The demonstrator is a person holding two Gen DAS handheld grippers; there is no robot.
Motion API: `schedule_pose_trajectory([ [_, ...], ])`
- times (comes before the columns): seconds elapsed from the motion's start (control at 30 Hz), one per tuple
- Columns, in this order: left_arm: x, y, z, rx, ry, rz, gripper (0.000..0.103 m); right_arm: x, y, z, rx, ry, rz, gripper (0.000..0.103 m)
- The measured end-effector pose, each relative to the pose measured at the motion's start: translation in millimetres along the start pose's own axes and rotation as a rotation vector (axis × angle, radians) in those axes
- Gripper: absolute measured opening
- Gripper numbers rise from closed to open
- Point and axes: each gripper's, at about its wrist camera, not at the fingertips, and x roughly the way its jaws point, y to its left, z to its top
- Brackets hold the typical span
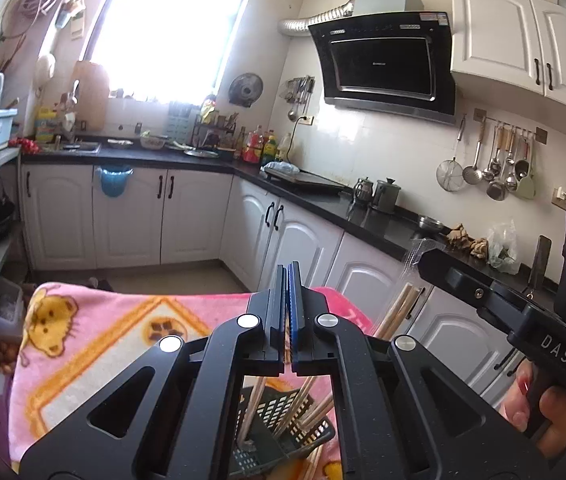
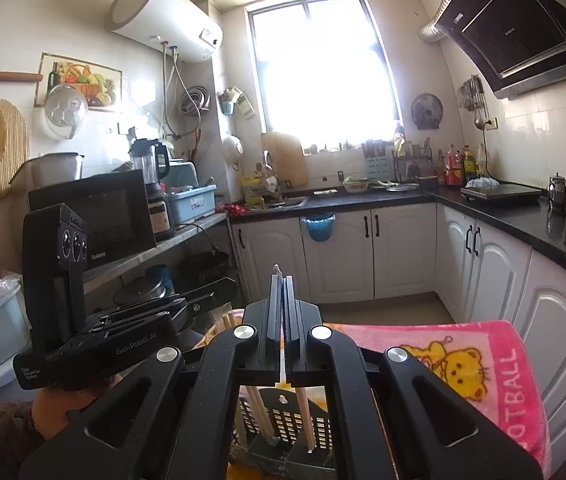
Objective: Organize utensils
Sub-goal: 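Lift both held chopsticks and carry them above the green caddy, then open both grippers to drop the chopsticks into the caddy compartments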
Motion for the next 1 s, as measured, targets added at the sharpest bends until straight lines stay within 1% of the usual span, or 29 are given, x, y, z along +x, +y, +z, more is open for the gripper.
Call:
schedule_pose_trajectory([
  [0.43, 23.8, 14.3, -36.6, -0.034, 0.069, 0.008, 0.0, 32.7, -16.9, -39.4, 0.056, 0.084, -0.037, 0.001],
  [0.63, 29.2, 12.2, -46.8, -0.015, 0.085, 0.018, 0.0, 44.3, -18.6, -49.6, 0.052, 0.115, -0.061, 0.002],
  [0.87, 34.6, 18.4, -54.6, -0.028, 0.111, 0.04, 0.0, 54.2, -25.5, -59.9, 0.074, 0.165, -0.101, 0.002],
  [0.9, 34.2, 18.3, -55.0, -0.029, 0.113, 0.041, 0.0, 54.6, -26.6, -61.4, 0.079, 0.17, -0.103, 0.004],
  [0.97, 33.8, 17.7, -55.4, -0.028, 0.122, 0.042, 0.0, 54.1, -28.0, -64.0, 0.089, 0.171, -0.113, 0.018],
  [1.0, 33.6, 17.3, -55.4, -0.027, 0.123, 0.044, 0.0, 53.5, -28.0, -65.6, 0.091, 0.17, -0.118, 0.029],
])
